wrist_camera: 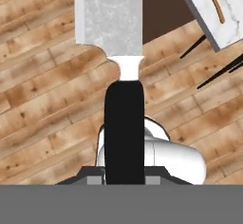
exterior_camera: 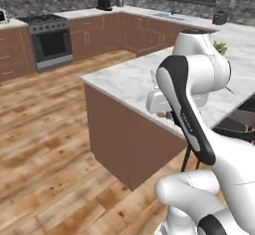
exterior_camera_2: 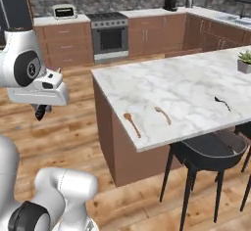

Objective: Pick up the metallic utensils from the counter and place them in the open drawer. Make sure not to pick up any wooden utensils.

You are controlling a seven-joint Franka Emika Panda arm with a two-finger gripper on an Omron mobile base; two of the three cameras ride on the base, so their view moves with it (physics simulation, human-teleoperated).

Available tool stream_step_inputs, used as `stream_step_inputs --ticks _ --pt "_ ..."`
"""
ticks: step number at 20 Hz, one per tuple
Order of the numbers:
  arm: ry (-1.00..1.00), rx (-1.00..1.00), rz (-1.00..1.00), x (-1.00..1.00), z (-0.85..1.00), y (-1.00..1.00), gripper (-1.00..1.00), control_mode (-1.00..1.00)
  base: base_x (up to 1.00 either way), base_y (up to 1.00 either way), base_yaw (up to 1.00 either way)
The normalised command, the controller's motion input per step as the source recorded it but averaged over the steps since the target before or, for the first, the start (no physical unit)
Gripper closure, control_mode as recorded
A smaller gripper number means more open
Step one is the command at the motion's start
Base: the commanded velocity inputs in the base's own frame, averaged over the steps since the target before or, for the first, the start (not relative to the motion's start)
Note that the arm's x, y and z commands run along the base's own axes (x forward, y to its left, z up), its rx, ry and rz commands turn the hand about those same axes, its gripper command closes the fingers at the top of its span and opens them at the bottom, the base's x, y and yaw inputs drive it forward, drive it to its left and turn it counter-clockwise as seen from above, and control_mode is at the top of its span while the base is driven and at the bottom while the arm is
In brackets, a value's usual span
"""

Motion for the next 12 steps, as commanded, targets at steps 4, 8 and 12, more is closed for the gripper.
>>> stream_step_inputs --ticks 4,8,12 --pt "0.00 0.00 0.00 0.00 0.00 0.00 1.00 1.00 0.81 0.91 -0.65" --pt "0.00 0.00 0.00 0.00 0.00 0.00 1.00 1.00 0.51 0.94 -0.64" --pt "0.00 0.00 0.00 0.00 0.00 0.00 1.00 1.00 0.08 0.97 -0.62"
